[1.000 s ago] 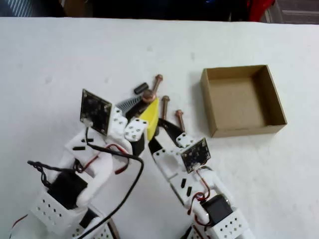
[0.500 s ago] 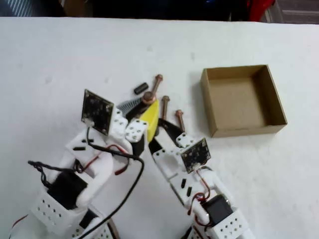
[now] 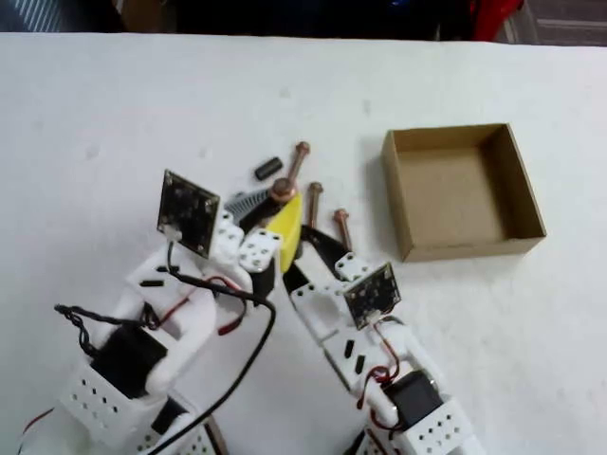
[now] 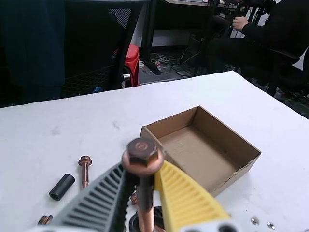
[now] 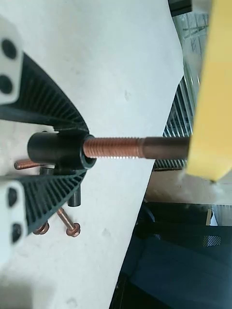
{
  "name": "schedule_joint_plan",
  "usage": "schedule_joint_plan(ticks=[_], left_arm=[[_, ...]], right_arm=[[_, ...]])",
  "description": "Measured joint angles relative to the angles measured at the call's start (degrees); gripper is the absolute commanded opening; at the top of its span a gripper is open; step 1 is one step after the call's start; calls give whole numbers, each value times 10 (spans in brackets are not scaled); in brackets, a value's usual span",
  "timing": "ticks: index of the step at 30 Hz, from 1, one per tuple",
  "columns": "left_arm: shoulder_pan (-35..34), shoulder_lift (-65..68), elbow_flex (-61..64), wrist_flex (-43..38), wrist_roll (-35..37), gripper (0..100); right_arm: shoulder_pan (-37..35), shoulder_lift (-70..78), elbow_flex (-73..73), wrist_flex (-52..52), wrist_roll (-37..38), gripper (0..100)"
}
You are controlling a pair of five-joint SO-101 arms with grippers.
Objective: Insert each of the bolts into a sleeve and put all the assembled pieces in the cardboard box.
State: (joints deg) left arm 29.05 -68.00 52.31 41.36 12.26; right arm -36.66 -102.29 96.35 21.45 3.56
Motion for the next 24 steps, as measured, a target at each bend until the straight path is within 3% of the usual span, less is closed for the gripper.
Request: schedule_joint_plan(ticks=[24], left_arm=[[2, -17, 50, -33, -10, 20]], right_arm=[[-4, 2, 0, 2, 1, 17]])
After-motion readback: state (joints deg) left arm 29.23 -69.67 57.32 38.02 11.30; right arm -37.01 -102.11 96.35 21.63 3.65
